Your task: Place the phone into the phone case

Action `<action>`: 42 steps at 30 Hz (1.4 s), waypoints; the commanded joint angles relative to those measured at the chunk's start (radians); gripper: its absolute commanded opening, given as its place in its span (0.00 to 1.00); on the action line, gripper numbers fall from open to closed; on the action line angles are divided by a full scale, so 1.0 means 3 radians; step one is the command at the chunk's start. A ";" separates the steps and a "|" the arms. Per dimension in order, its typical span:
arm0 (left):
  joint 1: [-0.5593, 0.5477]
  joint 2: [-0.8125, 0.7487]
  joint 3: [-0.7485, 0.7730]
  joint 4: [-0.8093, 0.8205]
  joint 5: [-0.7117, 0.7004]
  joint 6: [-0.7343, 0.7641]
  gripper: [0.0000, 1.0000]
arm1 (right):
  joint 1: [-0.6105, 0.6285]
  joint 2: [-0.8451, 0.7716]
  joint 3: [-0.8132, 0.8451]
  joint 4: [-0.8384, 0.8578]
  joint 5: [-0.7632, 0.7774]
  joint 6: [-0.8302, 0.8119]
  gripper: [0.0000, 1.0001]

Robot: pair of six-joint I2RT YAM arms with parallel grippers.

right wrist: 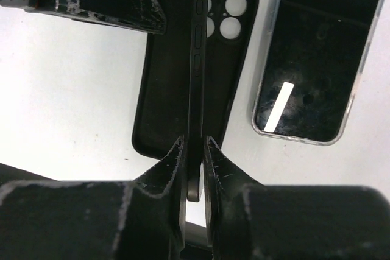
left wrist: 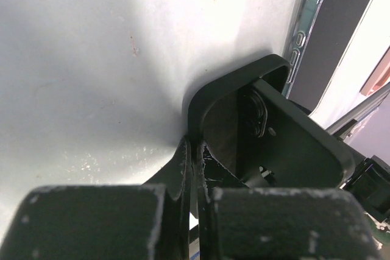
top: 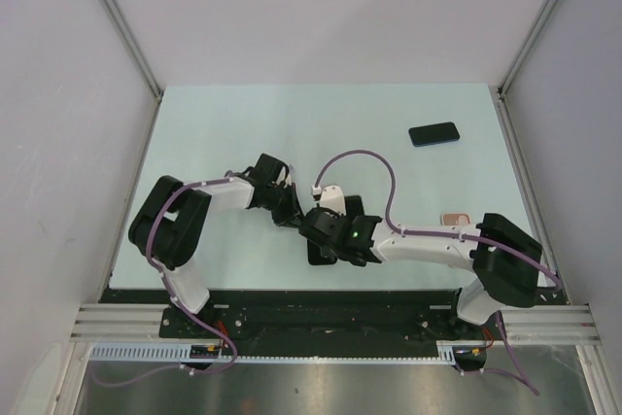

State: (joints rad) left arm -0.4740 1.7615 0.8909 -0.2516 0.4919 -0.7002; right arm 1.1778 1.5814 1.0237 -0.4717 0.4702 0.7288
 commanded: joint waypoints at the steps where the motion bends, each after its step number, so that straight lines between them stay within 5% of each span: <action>1: -0.0061 0.0019 -0.0147 0.0000 0.0089 -0.0105 0.00 | 0.0027 0.0225 0.0095 0.0186 -0.0038 0.0035 0.17; 9: -0.0066 0.0044 -0.0234 0.0077 0.0124 -0.0141 0.00 | 0.0057 0.0460 0.0198 0.0258 0.0049 0.0086 0.30; 36: -0.0067 0.0014 -0.0295 0.0067 0.0073 -0.0177 0.00 | -0.0086 0.0650 0.0448 0.0146 0.0442 0.0250 0.48; 37: -0.0067 0.0009 -0.0301 0.0072 0.0073 -0.0177 0.00 | -0.0086 0.0630 0.0448 0.0146 0.0437 0.0250 0.52; 38: -0.0067 0.0009 -0.0311 0.0072 0.0063 -0.0177 0.00 | -0.0086 0.0624 0.0448 0.0161 0.0427 0.0194 0.75; 39: -0.0067 0.0004 -0.0311 0.0072 0.0073 -0.0177 0.00 | -0.0076 0.0619 0.0448 0.0186 0.0427 0.0158 0.82; 42: -0.0067 0.0009 -0.0326 0.0077 0.0063 -0.0166 0.00 | -0.0076 0.0629 0.0448 0.0243 0.0463 0.0076 0.80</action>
State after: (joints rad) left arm -0.4740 1.7554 0.8318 -0.1532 0.5335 -0.7628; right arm 1.1614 1.7695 1.1275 -0.4206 0.5369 0.7719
